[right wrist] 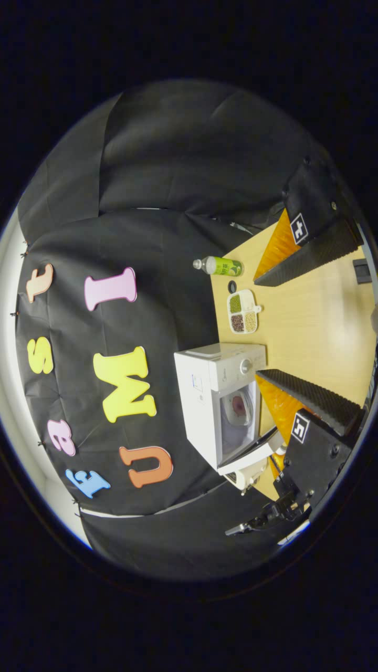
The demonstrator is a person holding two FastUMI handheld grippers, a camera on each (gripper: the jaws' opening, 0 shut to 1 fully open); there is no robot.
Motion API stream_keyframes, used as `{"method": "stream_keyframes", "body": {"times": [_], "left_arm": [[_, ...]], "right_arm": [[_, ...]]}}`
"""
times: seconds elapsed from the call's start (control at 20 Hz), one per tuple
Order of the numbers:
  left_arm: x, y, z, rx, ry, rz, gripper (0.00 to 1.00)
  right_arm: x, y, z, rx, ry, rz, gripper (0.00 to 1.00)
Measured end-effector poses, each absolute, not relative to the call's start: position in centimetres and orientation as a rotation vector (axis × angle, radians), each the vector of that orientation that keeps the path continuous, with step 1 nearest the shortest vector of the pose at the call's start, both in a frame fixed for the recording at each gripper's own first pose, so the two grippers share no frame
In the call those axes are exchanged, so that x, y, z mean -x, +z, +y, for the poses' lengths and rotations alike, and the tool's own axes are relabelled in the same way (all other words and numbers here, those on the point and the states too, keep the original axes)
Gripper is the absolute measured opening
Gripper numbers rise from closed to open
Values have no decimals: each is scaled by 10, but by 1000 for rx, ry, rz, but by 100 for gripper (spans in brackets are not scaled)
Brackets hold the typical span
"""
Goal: Open the microwave oven with the left hand, put the food in, and close the microwave oven.
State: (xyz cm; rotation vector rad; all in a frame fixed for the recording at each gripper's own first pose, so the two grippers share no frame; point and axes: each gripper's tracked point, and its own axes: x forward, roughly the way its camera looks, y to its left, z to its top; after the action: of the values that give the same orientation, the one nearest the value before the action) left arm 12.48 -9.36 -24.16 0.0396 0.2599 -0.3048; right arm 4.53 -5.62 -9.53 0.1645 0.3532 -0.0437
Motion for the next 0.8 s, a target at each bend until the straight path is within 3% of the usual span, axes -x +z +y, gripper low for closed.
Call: {"method": "stream_keyframes", "body": {"times": [0.15,0.2,0.5,0.55,0.6,0.65,0.7,0.75,0.8], "left_arm": [[-142,-241,-110,-28,-307,263,0],[-148,-239,-117,-28,-312,260,0],[-178,-240,-153,-39,-340,265,0],[-183,-239,-157,-47,-342,263,0],[-188,-238,-161,-46,-345,263,0],[-192,-237,-165,-43,-350,262,0],[-197,-238,-168,-42,-350,265,0],[-203,-238,-171,-43,-350,266,0],[-208,-239,-175,-40,-347,268,0]], "right_arm": [[-54,-97,-72,-167,-54,359,92],[-57,-99,-75,-170,-54,364,100],[-72,-104,-88,-168,-48,380,100],[-73,-104,-90,-165,-45,379,92],[-74,-104,-91,-167,-43,379,100],[-75,-104,-92,-164,-41,379,100],[-76,-105,-94,-157,-39,379,92],[-77,-105,-96,-153,-40,380,92],[-84,-102,-102,-152,-39,383,100]]}}
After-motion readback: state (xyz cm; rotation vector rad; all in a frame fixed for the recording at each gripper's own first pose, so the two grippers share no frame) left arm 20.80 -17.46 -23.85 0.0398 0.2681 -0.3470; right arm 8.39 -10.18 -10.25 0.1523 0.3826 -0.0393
